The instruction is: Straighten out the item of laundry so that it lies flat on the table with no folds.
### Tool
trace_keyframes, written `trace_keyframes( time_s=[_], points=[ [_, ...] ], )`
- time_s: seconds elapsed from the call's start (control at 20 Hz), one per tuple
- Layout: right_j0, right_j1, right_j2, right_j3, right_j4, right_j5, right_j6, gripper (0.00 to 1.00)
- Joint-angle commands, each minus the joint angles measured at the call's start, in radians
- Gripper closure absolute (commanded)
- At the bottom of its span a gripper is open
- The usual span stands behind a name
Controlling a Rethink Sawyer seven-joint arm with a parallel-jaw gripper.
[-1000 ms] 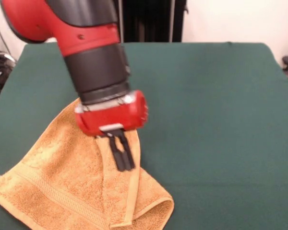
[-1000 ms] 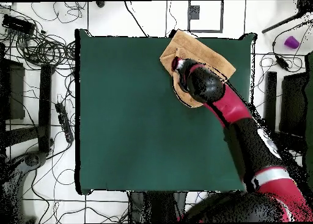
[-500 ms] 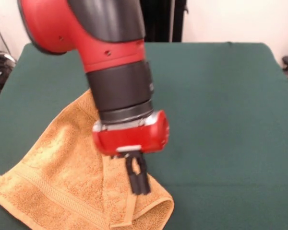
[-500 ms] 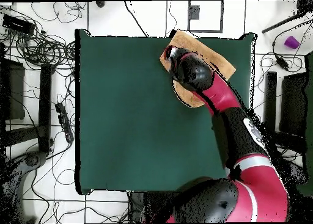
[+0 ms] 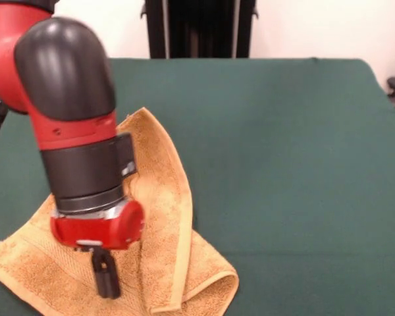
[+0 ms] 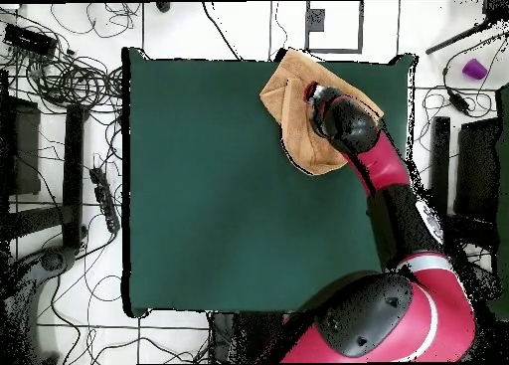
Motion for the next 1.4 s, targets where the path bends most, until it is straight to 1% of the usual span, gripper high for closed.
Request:
trace_keyframes(
  time_s=[0.05,0.15,0.2,0.25,0.4,0.55,0.8,1.4],
  points=[
    [0.030,0.058,0.004,-0.051,-0.011,0.062,0.122,1.00],
    [0.028,0.063,0.004,-0.056,0.007,0.110,0.133,1.00],
    [0.036,0.065,-0.012,-0.063,0.015,0.150,0.140,1.00],
    [0.043,0.067,-0.027,-0.074,0.011,0.177,0.143,0.00],
    [0.019,0.066,0.012,-0.049,0.006,0.141,0.137,0.00],
    [0.012,0.067,0.021,-0.045,0.000,0.130,0.137,0.00],
    [-0.005,0.057,0.038,-0.034,-0.024,0.125,0.103,0.00],
    [-0.001,0.039,0.066,-0.010,-0.020,0.116,0.112,0.00]
  ],
)
